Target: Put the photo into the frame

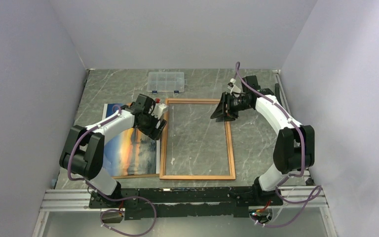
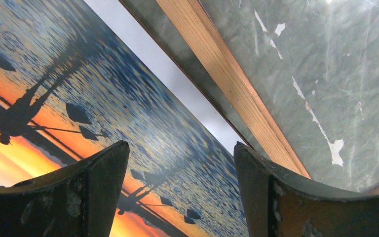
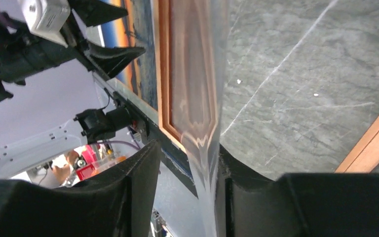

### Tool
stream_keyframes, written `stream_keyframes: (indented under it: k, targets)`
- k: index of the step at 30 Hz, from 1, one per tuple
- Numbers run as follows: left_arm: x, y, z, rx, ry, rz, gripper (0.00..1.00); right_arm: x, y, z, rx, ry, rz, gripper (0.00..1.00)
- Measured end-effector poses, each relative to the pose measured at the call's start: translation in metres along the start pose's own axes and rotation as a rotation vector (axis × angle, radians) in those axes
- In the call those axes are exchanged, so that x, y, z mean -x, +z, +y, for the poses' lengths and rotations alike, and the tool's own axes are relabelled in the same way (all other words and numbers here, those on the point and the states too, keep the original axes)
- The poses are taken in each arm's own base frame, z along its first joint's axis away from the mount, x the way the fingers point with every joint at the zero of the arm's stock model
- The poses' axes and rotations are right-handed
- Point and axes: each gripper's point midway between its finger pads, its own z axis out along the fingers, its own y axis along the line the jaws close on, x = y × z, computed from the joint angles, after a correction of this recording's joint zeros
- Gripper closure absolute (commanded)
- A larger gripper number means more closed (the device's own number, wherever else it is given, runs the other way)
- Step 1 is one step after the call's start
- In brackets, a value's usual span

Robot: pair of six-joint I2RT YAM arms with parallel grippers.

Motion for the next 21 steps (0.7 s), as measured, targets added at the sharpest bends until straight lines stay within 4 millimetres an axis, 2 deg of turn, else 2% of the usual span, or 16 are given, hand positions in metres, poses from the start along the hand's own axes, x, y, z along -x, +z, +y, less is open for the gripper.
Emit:
stream_keyframes:
  k: [3, 8, 18, 21]
  targets:
    - [0.003, 0.002, 0.001, 0.004, 0.002, -0.015, 0.17, -0.006, -0.004, 0.007, 0.027, -0.006, -0.003, 0.46]
    - [-0.004, 0.005, 0.0, 0.002, -0.007, -0.007, 0.18, -0.019, -0.008, 0.007, 0.031, -0.001, -0.006, 0.46]
    - [-0.003, 0.005, -0.001, 0.002, -0.018, -0.008, 0.19, -0.027, -0.027, 0.019, 0.026, -0.034, -0.068, 0.53]
    - [-0.003, 0.005, -0.001, 0.002, -0.022, -0.008, 0.19, -0.033, -0.03, 0.019, 0.025, -0.033, -0.075, 0.59]
